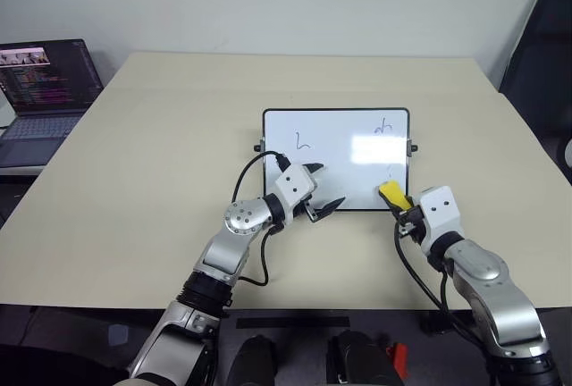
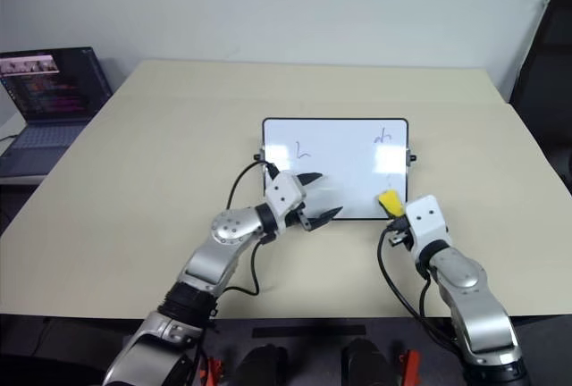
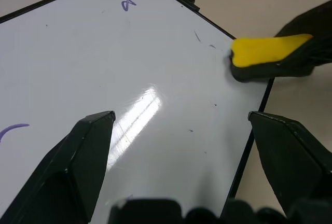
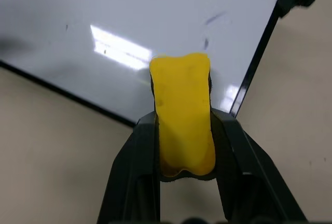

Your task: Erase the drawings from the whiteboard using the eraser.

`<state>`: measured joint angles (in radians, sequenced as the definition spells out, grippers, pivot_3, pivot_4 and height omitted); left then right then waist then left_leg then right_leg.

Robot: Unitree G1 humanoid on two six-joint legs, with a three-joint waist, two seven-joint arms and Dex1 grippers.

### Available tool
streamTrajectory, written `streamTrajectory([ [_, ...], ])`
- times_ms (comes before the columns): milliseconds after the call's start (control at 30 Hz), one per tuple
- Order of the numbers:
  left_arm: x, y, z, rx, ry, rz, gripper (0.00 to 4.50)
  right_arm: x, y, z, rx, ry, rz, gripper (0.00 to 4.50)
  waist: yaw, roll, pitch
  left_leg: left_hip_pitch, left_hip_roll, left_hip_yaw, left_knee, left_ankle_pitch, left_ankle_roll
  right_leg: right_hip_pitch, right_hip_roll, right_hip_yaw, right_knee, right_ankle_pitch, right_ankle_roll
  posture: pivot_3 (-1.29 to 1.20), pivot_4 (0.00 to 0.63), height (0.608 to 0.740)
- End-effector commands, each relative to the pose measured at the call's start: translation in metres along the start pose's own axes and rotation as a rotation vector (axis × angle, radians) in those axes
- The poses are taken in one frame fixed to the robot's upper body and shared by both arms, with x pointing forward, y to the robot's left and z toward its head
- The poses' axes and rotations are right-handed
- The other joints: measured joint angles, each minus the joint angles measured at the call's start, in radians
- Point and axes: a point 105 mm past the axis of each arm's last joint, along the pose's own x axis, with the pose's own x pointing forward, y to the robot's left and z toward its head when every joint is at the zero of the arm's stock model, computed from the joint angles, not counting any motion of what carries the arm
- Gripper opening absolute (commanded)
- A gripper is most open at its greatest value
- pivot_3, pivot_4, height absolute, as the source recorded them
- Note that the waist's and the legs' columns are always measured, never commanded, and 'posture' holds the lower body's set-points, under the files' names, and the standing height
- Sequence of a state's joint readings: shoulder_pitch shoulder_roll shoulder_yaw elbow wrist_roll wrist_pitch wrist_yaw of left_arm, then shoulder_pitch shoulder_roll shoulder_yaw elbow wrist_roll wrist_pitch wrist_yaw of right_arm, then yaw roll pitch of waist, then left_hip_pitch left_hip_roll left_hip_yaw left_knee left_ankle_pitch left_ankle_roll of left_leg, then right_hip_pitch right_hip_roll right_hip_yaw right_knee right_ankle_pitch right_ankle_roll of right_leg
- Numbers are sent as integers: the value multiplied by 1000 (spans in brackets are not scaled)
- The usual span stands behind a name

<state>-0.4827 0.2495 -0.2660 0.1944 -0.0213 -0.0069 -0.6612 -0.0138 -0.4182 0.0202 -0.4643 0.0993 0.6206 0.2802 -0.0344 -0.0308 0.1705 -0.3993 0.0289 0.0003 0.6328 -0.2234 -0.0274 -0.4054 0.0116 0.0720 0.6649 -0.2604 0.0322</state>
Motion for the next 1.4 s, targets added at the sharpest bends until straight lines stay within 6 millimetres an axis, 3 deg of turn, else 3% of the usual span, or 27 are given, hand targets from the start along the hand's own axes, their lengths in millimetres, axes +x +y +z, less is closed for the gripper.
streamTrajectory([
  [33, -2, 7, 15, 26, -51, 27, 4500, 1, -8, 8, -6, -22, -25, 998, -1, 0, 0, 0, 0, 0, 0, 0, 0, 0, 0, 0, 0, 0, 0, 0, 150, 740],
  [367, -2, 7, 15, 30, -50, 21, 4500, 37, -31, 53, 17, -162, -90, 998, -6, 0, 0, -1, 0, 0, 2, 0, 0, 0, 1, 0, -1, 2, 0, 0, 150, 740],
  [500, -2, 6, 16, 29, -50, 17, 4500, 41, -38, 59, 20, -173, -110, 998, 0, 0, 0, -1, 0, 0, 2, 0, 0, 0, 0, 0, -1, 2, 1, 0, 150, 740],
  [700, -3, 6, 15, 27, -47, 21, 4500, 18, -37, 20, 26, -68, -95, 998, 7, 0, 0, -1, 0, -1, 2, 0, 0, 0, 0, 0, -1, 2, 1, 0, 150, 740],
  [933, -5, 8, 14, 27, -41, 26, 4500, -1, -23, 3, 40, -9, -32, 998, -1, 0, 0, 0, 1, 0, 4, 0, 0, 1, 0, 1, 0, 3, 1, 0, 150, 740],
  [1300, -5, 29, 29, 83, -101, 129, 4500, 13, -39, 49, 4, -226, -87, 998, 0, -1, 0, -2, 1, 0, 3, 0, 0, 0, 1, 0, -1, 3, 1, 0, 150, 740],
  [1400, -4, 37, 30, 81, -105, 164, 4500, 26, -43, 61, 13, -265, -89, 998, 0, -1, 0, -2, 0, 0, 3, 0, 0, 0, 1, 0, -2, 3, 1, 0, 150, 740],
])
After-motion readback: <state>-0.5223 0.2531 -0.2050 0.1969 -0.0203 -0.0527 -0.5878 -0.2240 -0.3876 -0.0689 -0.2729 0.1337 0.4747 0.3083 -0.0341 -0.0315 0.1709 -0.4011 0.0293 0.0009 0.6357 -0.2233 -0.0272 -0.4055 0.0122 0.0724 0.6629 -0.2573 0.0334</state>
